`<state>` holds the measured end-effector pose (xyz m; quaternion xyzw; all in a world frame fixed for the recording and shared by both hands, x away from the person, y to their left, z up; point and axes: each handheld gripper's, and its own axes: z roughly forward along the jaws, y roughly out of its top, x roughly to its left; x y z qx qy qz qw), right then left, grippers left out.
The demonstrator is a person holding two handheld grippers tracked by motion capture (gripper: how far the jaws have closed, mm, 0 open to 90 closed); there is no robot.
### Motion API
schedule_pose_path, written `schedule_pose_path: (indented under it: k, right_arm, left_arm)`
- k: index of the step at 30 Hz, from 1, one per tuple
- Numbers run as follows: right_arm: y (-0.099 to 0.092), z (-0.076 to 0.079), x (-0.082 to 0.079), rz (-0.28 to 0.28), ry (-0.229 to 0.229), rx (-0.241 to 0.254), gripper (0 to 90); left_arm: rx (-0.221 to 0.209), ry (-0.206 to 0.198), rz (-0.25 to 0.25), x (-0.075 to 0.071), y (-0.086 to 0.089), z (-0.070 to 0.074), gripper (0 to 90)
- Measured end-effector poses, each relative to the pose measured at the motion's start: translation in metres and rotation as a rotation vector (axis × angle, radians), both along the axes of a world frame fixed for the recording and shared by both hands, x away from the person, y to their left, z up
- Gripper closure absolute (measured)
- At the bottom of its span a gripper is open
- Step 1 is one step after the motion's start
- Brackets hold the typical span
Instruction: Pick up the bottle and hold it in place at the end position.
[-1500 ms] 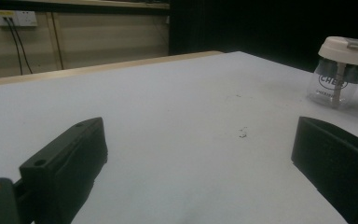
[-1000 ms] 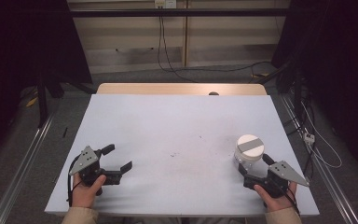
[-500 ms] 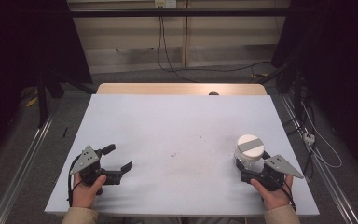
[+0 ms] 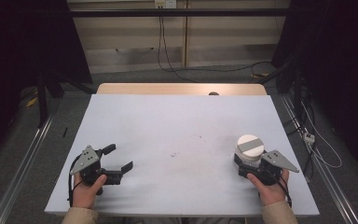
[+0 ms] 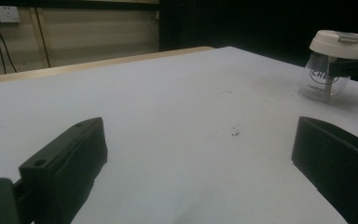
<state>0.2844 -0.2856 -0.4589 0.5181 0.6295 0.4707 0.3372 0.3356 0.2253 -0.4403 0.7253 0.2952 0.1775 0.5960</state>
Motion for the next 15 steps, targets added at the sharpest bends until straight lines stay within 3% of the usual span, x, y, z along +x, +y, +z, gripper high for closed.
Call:
schedule_pose_path:
  k: [15]
  right_arm:
    - [0.0068,-0.0001,0.0068,0.001,-0.002,-0.020,12.6]
  left_arm:
    - [-0.007,0.006,0.002,0.0004,0.0002,-0.0001,2.9]
